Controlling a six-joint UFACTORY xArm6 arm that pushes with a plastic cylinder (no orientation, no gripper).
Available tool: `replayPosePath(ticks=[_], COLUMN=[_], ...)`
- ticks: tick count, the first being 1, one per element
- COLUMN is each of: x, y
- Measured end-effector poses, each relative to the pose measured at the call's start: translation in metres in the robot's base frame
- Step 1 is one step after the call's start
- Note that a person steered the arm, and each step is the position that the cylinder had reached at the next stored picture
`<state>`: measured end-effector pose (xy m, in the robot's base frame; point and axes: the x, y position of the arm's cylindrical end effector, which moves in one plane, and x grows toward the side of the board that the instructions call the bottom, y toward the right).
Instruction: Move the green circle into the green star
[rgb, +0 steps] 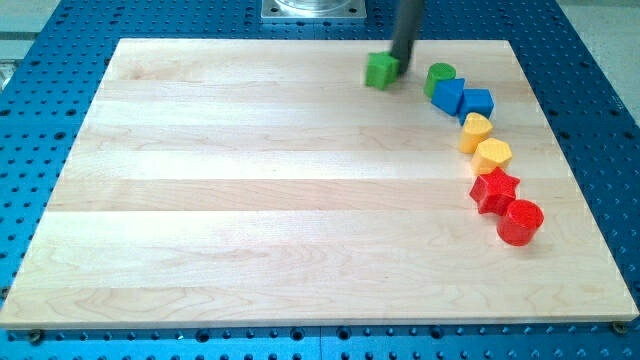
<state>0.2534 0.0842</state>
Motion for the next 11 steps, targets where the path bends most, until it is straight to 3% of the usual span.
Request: replayPosePath(ticks=[2,4,5,7,10,11], x=[0.001,-0.057,-0.041,0.027,0.064,0.076], y=[-0.070,0.155,0.221,0.140,-0.028,-0.046])
